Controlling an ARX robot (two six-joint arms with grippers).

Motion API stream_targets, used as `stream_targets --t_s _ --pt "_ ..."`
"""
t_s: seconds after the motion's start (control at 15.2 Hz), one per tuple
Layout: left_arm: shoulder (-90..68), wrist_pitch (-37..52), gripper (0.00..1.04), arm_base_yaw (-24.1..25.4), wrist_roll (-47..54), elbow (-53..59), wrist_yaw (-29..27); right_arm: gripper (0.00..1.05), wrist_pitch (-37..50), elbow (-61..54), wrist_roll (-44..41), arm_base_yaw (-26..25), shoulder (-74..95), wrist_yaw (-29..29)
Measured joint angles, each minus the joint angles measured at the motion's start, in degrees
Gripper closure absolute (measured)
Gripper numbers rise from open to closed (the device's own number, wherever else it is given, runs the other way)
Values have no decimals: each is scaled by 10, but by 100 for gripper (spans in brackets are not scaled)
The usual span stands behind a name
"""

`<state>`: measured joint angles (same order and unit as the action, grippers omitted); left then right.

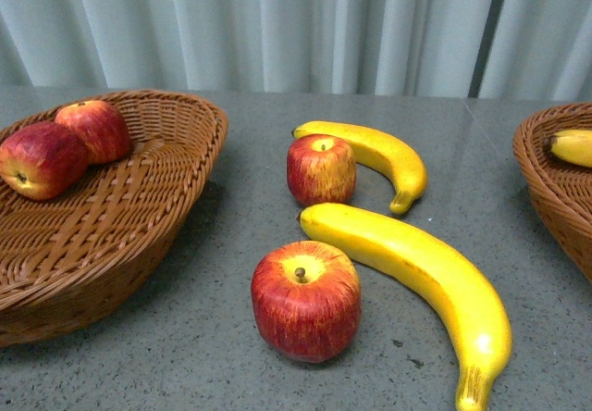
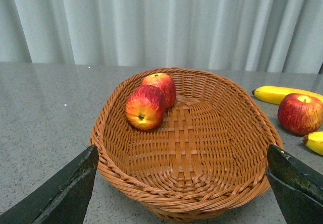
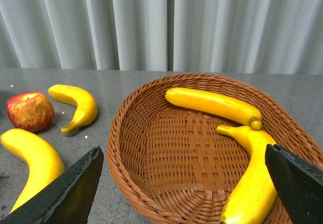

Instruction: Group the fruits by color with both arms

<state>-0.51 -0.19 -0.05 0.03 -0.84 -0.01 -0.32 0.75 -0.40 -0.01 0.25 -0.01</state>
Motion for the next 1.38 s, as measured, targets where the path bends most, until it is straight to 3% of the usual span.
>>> stream_targets --t_s 1.12,1.25,1.38 --pt "0 0 7 0 0 0 0 7 0 0 0 0 0 0" --pt "-144 -143 7 -92 -28 -82 -179 7 0 0 1 0 0 0" --pt "-247 -45 7 -82 -16 -112 -213 7 0 0 1 0 0 0"
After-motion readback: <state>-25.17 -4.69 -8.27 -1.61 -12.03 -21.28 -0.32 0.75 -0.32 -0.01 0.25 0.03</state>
